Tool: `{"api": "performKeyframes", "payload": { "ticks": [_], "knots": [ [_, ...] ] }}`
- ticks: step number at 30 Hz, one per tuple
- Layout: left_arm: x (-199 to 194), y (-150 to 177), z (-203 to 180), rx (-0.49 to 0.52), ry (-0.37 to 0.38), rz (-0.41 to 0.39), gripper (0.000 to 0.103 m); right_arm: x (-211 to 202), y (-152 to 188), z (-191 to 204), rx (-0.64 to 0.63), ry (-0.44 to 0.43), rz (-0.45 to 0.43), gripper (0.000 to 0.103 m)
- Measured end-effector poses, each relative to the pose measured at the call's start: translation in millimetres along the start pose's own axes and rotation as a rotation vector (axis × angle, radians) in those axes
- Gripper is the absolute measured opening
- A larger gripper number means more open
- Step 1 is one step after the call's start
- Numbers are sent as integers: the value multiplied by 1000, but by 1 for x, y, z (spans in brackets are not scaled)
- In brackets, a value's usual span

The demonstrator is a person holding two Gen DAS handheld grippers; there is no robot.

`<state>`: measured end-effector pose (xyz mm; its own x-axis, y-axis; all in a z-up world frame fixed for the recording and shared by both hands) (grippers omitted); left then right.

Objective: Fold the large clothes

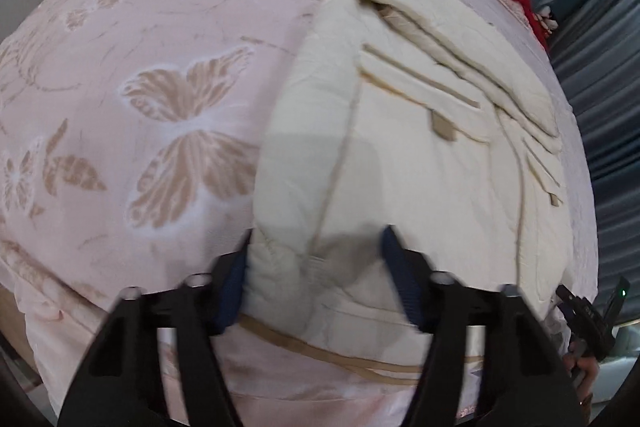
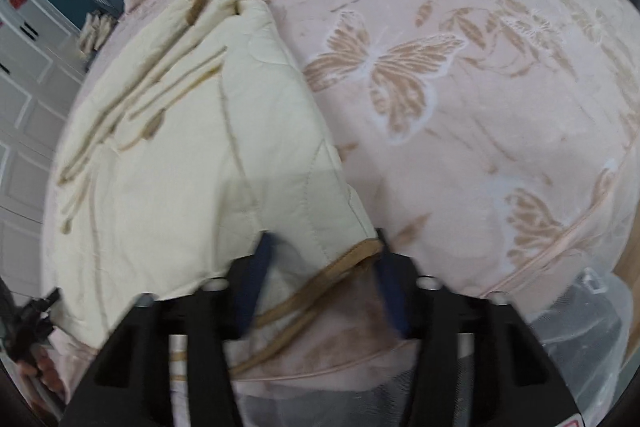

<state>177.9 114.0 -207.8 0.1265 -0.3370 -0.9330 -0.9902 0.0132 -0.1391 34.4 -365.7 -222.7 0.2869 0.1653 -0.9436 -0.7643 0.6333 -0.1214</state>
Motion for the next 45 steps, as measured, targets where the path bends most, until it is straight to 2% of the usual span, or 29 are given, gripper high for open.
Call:
{"api": "performKeyframes", "payload": {
  "ticks": [1,2,6,7,13,18,20,21,24,27,30,32,37,42,45],
  "knots": [
    [-3,0,-4,19,-11,-2,30,-2,1,2,-3,-13,-1,19],
    [-8,0,-6,38,-37,-13,21,-5,1,7,-14,-35,2,12],
    [-35,1,-15,89,-16,-55,11,-32,2,25,-105,-12,-24,6],
    [-45,2,-17,106,-35,-73,9,-40,2,27,-131,-7,-28,5],
    [-96,23,-30,185,-17,-99,8,-90,23,37,-351,88,-14,4],
    [-132,69,-35,267,-36,-83,7,-120,75,31,-530,152,104,4],
    [-150,91,-31,267,-36,-65,7,-137,98,29,-573,129,148,4],
    [-158,98,-29,264,-35,-65,7,-150,107,28,-549,84,171,4],
    [-191,113,-26,228,-26,-104,7,-181,117,28,-482,-11,150,4],
    [-224,111,-35,215,-9,-195,7,-215,98,40,-438,-67,47,4],
    [-240,85,-52,238,-2,-272,7,-233,53,57,-447,-83,-94,4],
    [-239,59,-64,259,-34,-328,7,-234,24,67,-435,-92,-169,3],
    [-223,-10,-71,209,-73,-390,7,-212,-47,91,-376,-110,-323,3],
    [-192,-66,-69,168,-156,-416,7,-181,-96,101,-271,-139,-385,3],
    [-168,-91,-71,163,-217,-413,7,-160,-115,107,-237,-102,-411,3]
  ]
}}
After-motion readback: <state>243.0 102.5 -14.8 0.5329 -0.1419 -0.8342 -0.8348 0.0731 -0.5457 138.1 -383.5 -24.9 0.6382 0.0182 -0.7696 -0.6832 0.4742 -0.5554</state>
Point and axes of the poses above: each gripper's, at about its wrist camera, not at the fingertips, and x roughly the way its jaws point, z to its left, y to its underside, the point moved 8 cm from there along x, roughly the way its jaws point, and after that the axes turned 11 degrees about z, right-handed, at the moved point
